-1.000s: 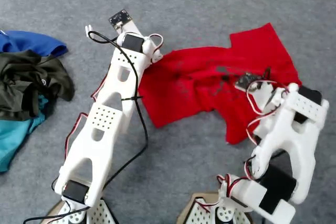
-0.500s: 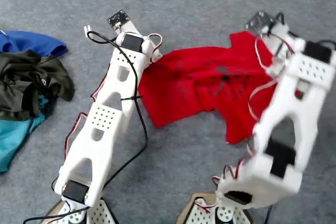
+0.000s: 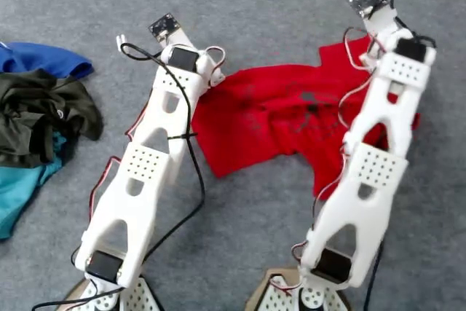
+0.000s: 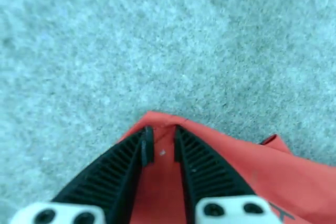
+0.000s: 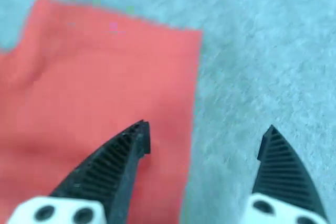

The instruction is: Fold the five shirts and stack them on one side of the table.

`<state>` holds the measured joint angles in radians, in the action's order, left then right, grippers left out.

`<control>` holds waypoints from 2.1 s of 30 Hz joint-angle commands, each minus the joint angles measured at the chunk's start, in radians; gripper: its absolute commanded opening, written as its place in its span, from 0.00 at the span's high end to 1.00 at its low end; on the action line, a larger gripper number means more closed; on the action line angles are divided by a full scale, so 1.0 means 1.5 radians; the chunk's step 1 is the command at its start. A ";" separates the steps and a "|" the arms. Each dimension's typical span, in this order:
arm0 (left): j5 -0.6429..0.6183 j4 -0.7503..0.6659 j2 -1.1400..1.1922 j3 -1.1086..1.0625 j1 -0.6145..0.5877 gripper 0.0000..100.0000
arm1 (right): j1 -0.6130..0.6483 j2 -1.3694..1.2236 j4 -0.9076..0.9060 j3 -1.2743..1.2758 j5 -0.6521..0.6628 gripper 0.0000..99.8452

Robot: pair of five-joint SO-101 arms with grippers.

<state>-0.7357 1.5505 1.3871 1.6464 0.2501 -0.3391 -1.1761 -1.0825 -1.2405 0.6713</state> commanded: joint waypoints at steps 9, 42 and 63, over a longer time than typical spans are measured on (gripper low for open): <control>-0.004 0.002 -0.013 0.016 -0.003 0.91 | 0.051 -0.274 0.151 -0.274 0.004 0.78; 0.122 0.141 -0.036 -0.002 0.006 0.98 | 0.049 -0.059 -0.466 -0.286 0.208 0.99; 0.250 0.142 -0.427 -0.519 0.128 0.98 | 0.090 0.272 -0.471 -0.109 0.025 0.81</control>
<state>-0.4365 1.7469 0.9068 0.9636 0.4312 -0.2547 -0.9014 -1.7714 -1.5228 0.7541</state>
